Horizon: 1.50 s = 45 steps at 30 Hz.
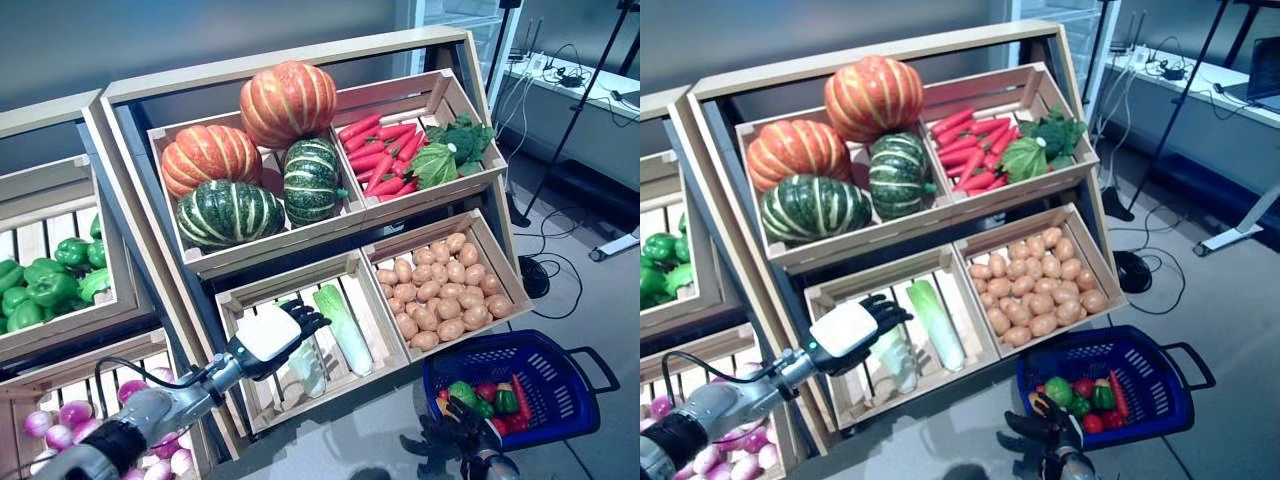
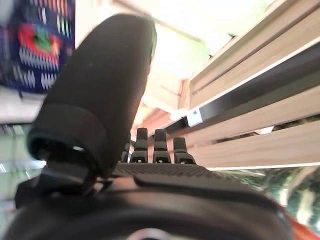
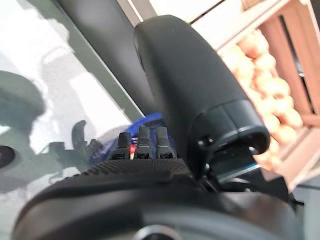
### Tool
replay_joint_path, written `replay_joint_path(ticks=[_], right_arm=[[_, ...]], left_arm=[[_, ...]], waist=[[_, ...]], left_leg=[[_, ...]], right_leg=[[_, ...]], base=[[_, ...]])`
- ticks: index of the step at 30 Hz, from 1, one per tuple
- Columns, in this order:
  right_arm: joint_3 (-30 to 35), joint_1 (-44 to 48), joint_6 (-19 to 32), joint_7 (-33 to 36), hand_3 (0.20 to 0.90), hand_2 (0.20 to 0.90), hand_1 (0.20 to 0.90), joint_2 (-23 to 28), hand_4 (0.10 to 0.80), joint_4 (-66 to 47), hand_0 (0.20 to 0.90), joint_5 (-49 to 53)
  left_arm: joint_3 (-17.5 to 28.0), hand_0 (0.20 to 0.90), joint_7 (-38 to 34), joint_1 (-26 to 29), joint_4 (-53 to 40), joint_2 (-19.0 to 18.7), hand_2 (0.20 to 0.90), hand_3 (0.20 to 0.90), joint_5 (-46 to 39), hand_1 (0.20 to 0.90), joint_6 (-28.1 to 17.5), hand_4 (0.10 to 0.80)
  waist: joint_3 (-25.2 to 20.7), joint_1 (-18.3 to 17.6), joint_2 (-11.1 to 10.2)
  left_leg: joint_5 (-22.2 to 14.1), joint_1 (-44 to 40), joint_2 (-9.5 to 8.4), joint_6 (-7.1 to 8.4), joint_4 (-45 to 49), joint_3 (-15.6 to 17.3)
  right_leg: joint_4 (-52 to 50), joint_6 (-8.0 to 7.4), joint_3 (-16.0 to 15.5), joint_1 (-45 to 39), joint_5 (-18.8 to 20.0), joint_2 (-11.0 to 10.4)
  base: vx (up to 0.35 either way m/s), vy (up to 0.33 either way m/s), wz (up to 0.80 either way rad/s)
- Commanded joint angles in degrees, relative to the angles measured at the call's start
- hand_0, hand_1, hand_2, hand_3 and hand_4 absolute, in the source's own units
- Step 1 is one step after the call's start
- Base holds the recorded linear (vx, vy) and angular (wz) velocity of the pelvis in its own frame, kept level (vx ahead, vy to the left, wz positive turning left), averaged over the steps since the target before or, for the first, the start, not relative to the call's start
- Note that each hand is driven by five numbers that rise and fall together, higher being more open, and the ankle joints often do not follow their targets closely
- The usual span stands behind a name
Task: Put vegetables into the basket
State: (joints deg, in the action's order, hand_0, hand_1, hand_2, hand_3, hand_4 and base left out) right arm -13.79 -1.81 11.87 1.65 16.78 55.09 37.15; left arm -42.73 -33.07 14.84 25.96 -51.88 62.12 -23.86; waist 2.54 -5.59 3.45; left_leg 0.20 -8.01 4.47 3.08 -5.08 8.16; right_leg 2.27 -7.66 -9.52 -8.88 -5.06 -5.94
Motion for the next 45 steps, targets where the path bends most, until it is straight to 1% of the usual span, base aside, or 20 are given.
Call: replay_joint_path(ticks=[1,4,6,7,8,12,14,15,17,18,19,21,24,27,30,31,35,38,40,45], right_arm=[[1.8,4.0,3.7,-2.8,0.900,0.900,0.900,2.5,0.800,-6.8,0.900,5.7],[1.6,5.6,0.4,-4.4,0.900,0.900,0.900,3.7,0.800,-8.6,0.900,10.4],[1.4,6.6,-2.4,-6.2,0.900,0.900,0.900,4.3,0.800,-9.7,0.900,13.6],[1.2,6.8,-2.9,-6.2,0.900,0.900,0.900,4.4,0.800,-10.1,0.900,13.8],[0.7,7.0,-3.4,-6.3,0.900,0.900,0.900,4.6,0.800,-11.1,0.900,14.1],[-0.8,7.5,-4.5,-6.0,0.900,0.900,0.900,4.8,0.800,-14.0,0.900,17.5],[-1.4,8.0,-3.9,-6.5,0.900,0.900,0.900,5.2,0.800,-15.4,0.900,18.6],[-1.6,8.1,-3.8,-6.6,0.900,0.900,0.900,5.4,0.800,-16.0,0.900,18.9],[-2.1,8.7,-3.4,-6.7,0.900,0.900,0.900,6.2,0.800,-18.1,0.900,20.3],[-2.2,9.0,-3.1,-6.5,0.900,0.900,0.900,6.6,0.800,-19.3,0.900,20.8],[-2.2,9.1,-2.8,-6.1,0.900,0.900,0.900,7.1,0.800,-20.3,0.900,21.3],[-1.8,9.4,-2.6,-6.4,0.900,0.900,0.900,8.1,0.800,-20.9,0.900,22.6],[-1.1,10.3,-1.8,-6.6,0.900,0.900,0.900,9.3,0.800,-20.5,0.900,23.2],[-0.7,10.5,-1.9,-6.5,0.900,0.900,0.900,9.9,0.800,-20.1,0.900,23.2],[-0.1,10.8,-2.0,-6.9,0.900,0.900,0.900,10.4,0.800,-19.3,0.900,23.2],[0.1,10.8,-2.1,-7.4,0.900,0.900,0.900,10.5,0.800,-19.0,0.900,23.1],[0.1,10.4,-2.4,-8.0,0.900,0.900,0.900,10.2,0.800,-18.7,0.900,22.9],[0.3,10.3,-3.3,-8.7,0.900,0.900,0.900,10.2,0.800,-18.2,0.900,22.7],[0.2,10.5,-3.7,-8.8,0.900,0.900,0.900,10.2,0.800,-18.1,0.900,22.8],[0.2,11.2,-4.9,-8.3,0.900,0.900,0.900,11.2,0.800,-18.6,0.900,23.4]], left_arm=[[-2.5,0.900,2.1,11.9,3.0,-3.2,0.900,0.900,-0.1,0.900,2.9,0.800],[-6.0,0.900,3.2,15.3,6.8,-3.3,0.900,0.900,-1.8,0.900,3.9,0.800],[-7.8,0.900,3.4,16.9,9.6,-2.7,0.900,0.900,-3.1,0.900,4.8,0.800],[-8.1,0.900,3.6,17.3,10.0,-2.6,0.900,0.900,-3.4,0.900,5.0,0.800],[-8.4,0.900,4.2,17.7,10.0,-2.4,0.900,0.900,-4.1,0.900,5.9,0.800],[-8.8,0.900,2.7,18.9,10.5,-1.3,0.900,0.900,-4.6,0.900,9.0,0.800],[-9.2,0.900,2.2,21.0,11.6,-1.1,0.900,0.900,-4.2,0.900,9.7,0.800],[-9.5,0.900,2.0,21.6,11.9,-1.1,0.900,0.900,-4.1,0.900,9.9,0.800],[-10.5,0.900,1.6,23.9,12.6,-1.8,0.900,0.900,-3.8,0.900,10.5,0.800],[-11.2,0.900,1.7,25.3,12.9,-2.3,0.900,0.900,-4.4,0.900,11.1,0.800],[-11.4,0.900,1.6,26.4,13.1,-2.9,0.900,0.900,-4.7,0.900,11.4,0.800],[-11.9,0.900,1.4,28.1,13.2,-3.8,0.900,0.900,-5.7,0.900,11.7,0.800],[-12.0,0.900,-1.4,30.7,14.1,-4.4,0.900,0.900,-5.5,0.900,13.6,0.800],[-11.5,0.900,-3.2,32.0,14.0,-5.0,0.900,0.900,-6.3,0.900,14.4,0.800],[-10.1,0.900,-7.3,32.8,13.5,-5.8,0.900,0.900,-5.5,0.900,14.3,0.800],[-9.5,0.900,-7.7,32.8,13.4,-6.0,0.900,0.900,-5.2,0.900,14.8,0.800],[-8.7,0.900,-7.4,32.4,13.5,-6.5,0.900,0.900,-5.5,0.900,16.5,0.800],[-8.2,0.900,-5.8,32.2,14.7,-6.6,0.900,0.900,-6.8,0.900,17.4,0.800],[-8.0,0.900,-4.3,31.9,15.0,-6.6,0.900,0.900,-7.2,0.900,18.2,0.800],[-7.4,0.900,-4.3,31.9,16.2,-7.1,0.900,0.900,-7.2,0.900,19.0,0.800]], waist=[[0.9,-2.1,-1.1],[3.3,-2.4,-1.7],[5.4,-2.3,-2.3],[5.7,-2.2,-2.4],[6.8,-2.2,-2.7],[9.3,-2.3,-3.2],[10.7,-2.6,-3.6],[11.1,-2.7,-3.7],[12.5,-3.1,-3.9],[13.3,-3.3,-4.1],[13.7,-3.4,-4.1],[14.4,-3.7,-4.1],[15.0,-3.9,-4.2],[15.1,-3.8,-4.2],[15.1,-3.5,-4.2],[15.1,-3.4,-4.2],[14.8,-3.5,-4.1],[14.5,-3.5,-4.1],[14.4,-3.5,-4.2],[14.7,-3.4,-4.3]], left_leg=[[-3.8,4.8,0.25,-0.54,8.4,1.3],[-5.4,8.2,0.89,-0.30,14.5,0.9],[-7.4,12.2,1.84,-0.08,20.9,1.3],[-8.0,13.6,2.07,-0.06,22.9,1.4],[-8.9,15.9,2.51,-0.04,26.2,1.4],[-11.4,23.0,3.55,-0.17,34.8,1.2],[-12.6,26.3,4.55,-0.44,38.5,1.4],[-12.9,27.1,4.73,-0.31,39.6,1.4],[-14.0,30.2,5.57,-0.02,43.3,1.3],[-15.3,32.0,6.08,0.13,45.9,1.1],[-15.8,33.5,6.42,0.52,47.5,1.1],[-16.6,35.9,7.25,0.75,50.2,1.0],[-17.9,39.4,8.12,1.25,54.3,0.4],[-18.7,41.4,8.66,1.79,57.0,-0.2],[-19.6,43.2,8.89,2.03,59.2,-1.0],[-19.8,43.6,8.89,2.13,59.6,-1.2],[-20.1,43.9,8.99,2.41,60.1,-1.5],[-20.3,44.0,8.86,2.58,60.1,-1.6],[-20.4,44.3,9.02,2.86,60.5,-1.7],[-20.5,46.4,9.46,3.29,62.2,-2.4]], right_leg=[[-12.5,-0.32,3.6,9.9,2.1,-0.5],[-16.7,0.13,4.2,12.8,0.0,-0.9],[-20.9,0.90,3.6,15.3,-2.3,-1.6],[-22.3,1.12,3.5,16.3,-2.9,-1.8],[-25.2,1.63,3.2,18.1,-4.0,-2.3],[-33.5,2.66,3.3,24.2,-6.3,-3.4],[-37.3,2.95,3.2,27.5,-7.3,-4.2],[-38.2,3.02,3.2,28.2,-7.4,-4.4],[-42.0,2.95,3.3,31.2,-8.3,-5.2],[-44.8,2.77,3.6,33.1,-9.5,-5.8],[-46.2,2.63,3.7,34.4,-9.8,-6.3],[-49.1,2.50,4.0,36.8,-10.6,-7.1],[-52.6,2.42,4.7,39.9,-11.6,-7.9],[-54.9,2.21,4.9,41.8,-12.4,-8.5],[-56.9,1.97,4.9,43.5,-13.2,-9.0],[-57.5,1.85,4.9,43.9,-13.4,-9.1],[-58.0,1.47,5.0,44.3,-13.7,-9.5],[-58.0,1.16,5.1,44.4,-13.7,-9.6],[-58.2,0.93,5.1,44.9,-13.6,-9.7],[-59.5,0.63,5.5,46.8,-13.7,-10.0]], base=[[-0.045,-0.015,-0.06],[-0.072,-0.026,-0.02],[-0.135,-0.011,0.00],[-0.168,0.033,-0.04],[-0.150,0.048,-0.07],[-0.162,0.054,-0.09],[-0.195,0.036,-0.07],[-0.179,0.037,-0.08],[-0.182,0.059,-0.05],[-0.187,0.079,-0.11],[-0.179,0.075,-0.18],[-0.134,0.047,-0.17],[-0.104,0.011,-0.09],[-0.067,-0.001,0.10],[-0.074,-0.005,0.04],[-0.073,-0.003,0.03],[-0.024,0.008,0.03],[0.000,0.000,0.00],[0.000,0.000,0.00],[0.000,0.000,0.00]])
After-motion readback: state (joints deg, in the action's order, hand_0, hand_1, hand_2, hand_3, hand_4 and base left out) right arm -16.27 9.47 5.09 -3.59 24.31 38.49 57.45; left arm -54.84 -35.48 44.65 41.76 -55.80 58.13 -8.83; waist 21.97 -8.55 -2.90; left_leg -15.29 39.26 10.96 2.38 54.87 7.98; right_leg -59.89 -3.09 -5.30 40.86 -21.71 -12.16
